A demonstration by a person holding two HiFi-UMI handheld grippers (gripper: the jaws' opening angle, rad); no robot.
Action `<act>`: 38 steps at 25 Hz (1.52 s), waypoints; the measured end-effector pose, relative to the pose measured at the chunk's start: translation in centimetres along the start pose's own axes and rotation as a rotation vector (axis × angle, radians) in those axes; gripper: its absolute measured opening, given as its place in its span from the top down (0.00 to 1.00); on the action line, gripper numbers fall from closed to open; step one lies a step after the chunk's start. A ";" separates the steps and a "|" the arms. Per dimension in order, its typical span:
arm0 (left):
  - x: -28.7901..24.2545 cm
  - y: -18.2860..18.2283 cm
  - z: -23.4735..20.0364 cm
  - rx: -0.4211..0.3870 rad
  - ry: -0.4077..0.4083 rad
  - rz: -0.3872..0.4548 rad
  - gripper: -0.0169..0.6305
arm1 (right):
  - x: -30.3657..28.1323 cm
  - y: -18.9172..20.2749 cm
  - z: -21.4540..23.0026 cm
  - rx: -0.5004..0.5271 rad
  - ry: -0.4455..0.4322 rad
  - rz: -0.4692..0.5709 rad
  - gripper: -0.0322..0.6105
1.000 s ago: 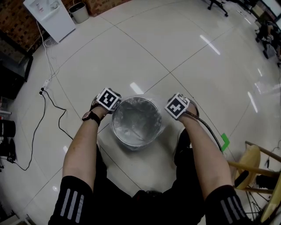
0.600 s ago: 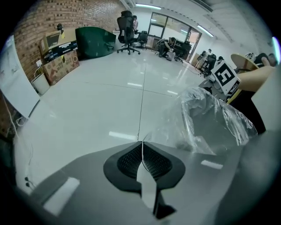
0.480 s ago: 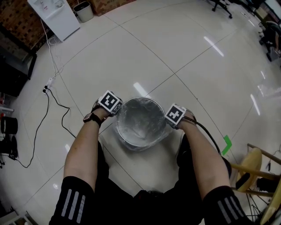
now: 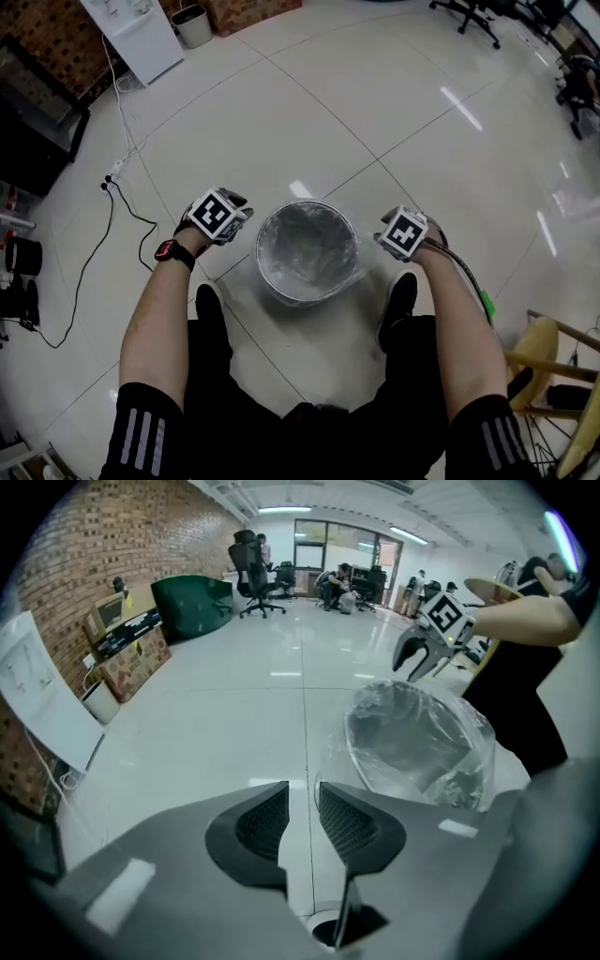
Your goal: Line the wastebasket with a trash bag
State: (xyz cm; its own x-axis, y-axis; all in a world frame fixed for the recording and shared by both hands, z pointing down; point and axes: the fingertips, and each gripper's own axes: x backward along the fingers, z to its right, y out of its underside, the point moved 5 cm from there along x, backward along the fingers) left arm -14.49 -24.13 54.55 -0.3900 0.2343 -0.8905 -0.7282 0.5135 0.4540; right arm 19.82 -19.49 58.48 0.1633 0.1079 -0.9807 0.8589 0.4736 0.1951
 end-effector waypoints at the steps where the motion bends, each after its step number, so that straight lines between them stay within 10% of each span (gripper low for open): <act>1: 0.6 0.3 0.8 -0.031 0.018 -0.002 0.81 | 0.7 -0.2 -0.3 0.029 -0.001 0.023 0.65; 13: 2.4 5.8 10.5 -0.259 0.188 -0.119 0.49 | 4.0 -2.2 -7.5 0.220 -0.179 0.191 0.42; 23: -1.3 8.0 11.4 -0.136 0.135 -0.130 0.40 | -0.1 -2.0 -9.2 0.148 -0.273 0.177 0.31; 38: -5.8 8.8 12.3 -0.202 0.113 -0.128 0.36 | -4.6 -2.3 -11.1 0.183 -0.246 0.175 0.28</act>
State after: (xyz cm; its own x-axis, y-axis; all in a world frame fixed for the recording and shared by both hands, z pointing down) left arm -11.76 -10.83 63.33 -0.3399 0.0788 -0.9372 -0.8690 0.3548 0.3450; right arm 11.66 -11.41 62.74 0.4091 -0.0508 -0.9111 0.8765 0.2997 0.3769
